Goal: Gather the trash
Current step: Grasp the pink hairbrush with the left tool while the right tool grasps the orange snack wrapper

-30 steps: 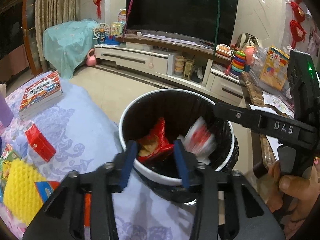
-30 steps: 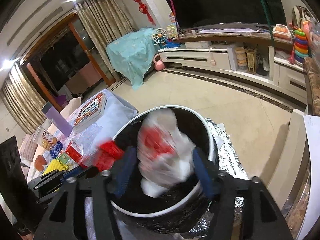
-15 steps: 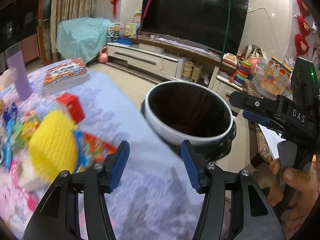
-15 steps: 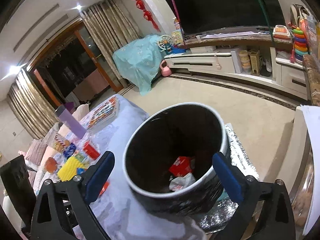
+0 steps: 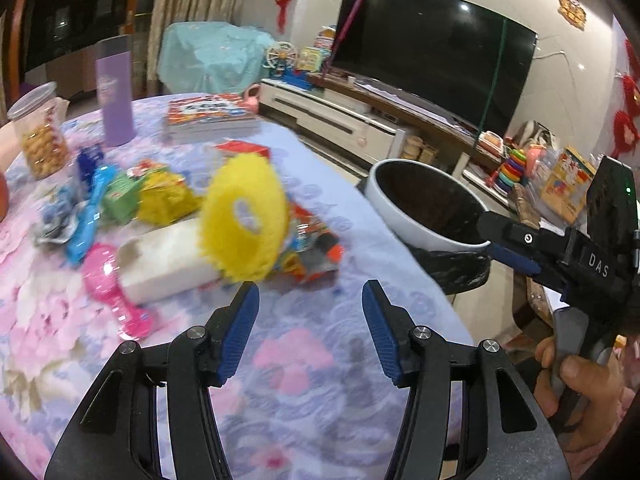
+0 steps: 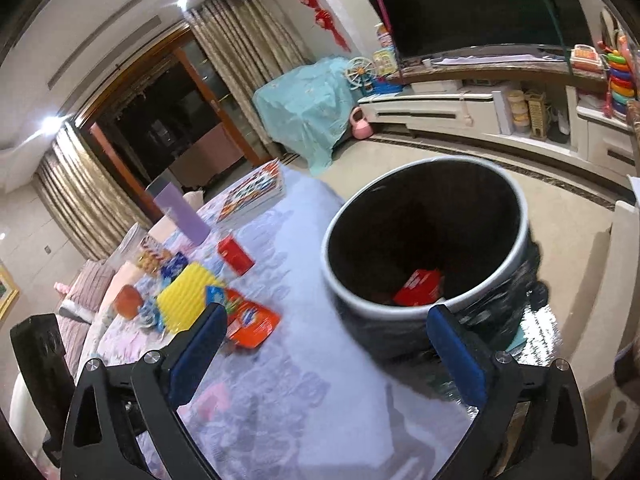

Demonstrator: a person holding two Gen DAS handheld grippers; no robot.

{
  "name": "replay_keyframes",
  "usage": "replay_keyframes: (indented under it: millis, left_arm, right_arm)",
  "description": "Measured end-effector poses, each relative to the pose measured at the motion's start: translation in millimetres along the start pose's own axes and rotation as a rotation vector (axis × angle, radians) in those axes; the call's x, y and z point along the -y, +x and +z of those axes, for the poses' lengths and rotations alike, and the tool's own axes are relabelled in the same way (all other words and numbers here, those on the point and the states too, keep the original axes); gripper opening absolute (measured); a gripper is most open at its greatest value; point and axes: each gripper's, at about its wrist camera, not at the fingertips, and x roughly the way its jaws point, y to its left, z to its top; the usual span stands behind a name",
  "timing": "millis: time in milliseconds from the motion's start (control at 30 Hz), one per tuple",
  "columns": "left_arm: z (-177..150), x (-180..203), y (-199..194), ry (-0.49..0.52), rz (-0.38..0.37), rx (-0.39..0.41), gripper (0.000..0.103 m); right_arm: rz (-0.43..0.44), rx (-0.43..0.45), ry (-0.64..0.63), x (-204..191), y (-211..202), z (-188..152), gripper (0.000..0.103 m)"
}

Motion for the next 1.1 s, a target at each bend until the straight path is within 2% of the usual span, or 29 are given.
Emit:
replay_keyframes:
  millis: [400,700,1000,1100]
  left_arm:
    - [-15,-66,-15,-0.103,0.094,0.001,0.054]
    - [-18,-95,-16,-0.141,0.156,-0.007,0.054]
    - [-24,-115,4,-0.167,0.199,-0.070,0.054]
    - [-22,-117,14,-0.165,0.209,-0.088,0.054]
  right_arm:
    - [0.042,-0.065,-0.036,-36,25,-28,0.101]
    - [0.063,-0.091,-0.093,-59,40,-37,0.100]
    - [0.053,-0.124,-0.178,-75,63,-39,0.099]
    - [0.025,-0.140,-0.218,-81,76,-40,0.092]
